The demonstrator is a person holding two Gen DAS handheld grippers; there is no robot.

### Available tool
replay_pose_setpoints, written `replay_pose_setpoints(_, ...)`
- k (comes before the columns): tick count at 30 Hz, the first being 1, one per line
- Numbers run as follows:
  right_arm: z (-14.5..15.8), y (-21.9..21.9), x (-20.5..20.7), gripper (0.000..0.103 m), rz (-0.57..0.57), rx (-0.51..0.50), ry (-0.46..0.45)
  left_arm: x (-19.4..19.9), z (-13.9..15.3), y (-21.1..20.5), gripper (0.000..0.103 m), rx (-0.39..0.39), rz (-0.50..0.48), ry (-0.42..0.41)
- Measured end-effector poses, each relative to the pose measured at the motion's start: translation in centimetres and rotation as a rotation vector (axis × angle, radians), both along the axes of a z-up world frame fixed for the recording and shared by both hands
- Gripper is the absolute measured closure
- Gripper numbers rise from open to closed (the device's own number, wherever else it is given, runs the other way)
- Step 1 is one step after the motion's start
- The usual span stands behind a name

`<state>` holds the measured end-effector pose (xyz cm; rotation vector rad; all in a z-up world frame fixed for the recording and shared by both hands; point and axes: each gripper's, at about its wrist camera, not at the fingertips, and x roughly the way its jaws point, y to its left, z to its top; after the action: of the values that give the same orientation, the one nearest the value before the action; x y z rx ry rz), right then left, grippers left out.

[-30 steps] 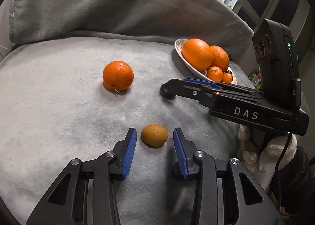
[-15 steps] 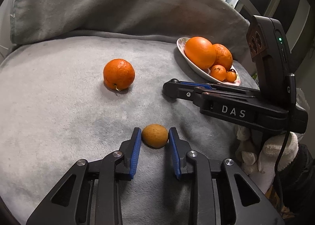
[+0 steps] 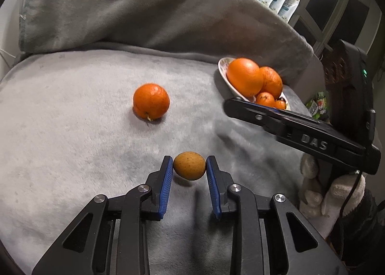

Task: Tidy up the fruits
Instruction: 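Carry the brown fruit and plum onto the plate and open both grippers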

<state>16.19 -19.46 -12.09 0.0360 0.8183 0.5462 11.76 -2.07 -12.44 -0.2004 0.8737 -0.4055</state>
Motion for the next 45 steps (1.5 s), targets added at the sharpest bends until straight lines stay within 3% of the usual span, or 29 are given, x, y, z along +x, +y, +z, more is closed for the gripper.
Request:
replay_pose_setpoints(10, 3.3, -5.4, -1.9, 0.077, -0.106, 0.020, -0.098, 1.0, 2.8, -0.9, 0.076, -0.018, -0.009, -0.070)
replay_pose_setpoints(23, 5.4, -12.1, -1.3, 0.077, -0.233, 0.016, -0.152, 2.7, 5.1, -4.3, 0.076, -0.022, -0.065, -0.122)
replay_pose_setpoints(45, 5.4, -16.2, 5.3, 0.077, -0.274, -0.010, -0.130, 4.9, 4.8, -10.5, 0.076, 0.001, -0.170, -0.101)
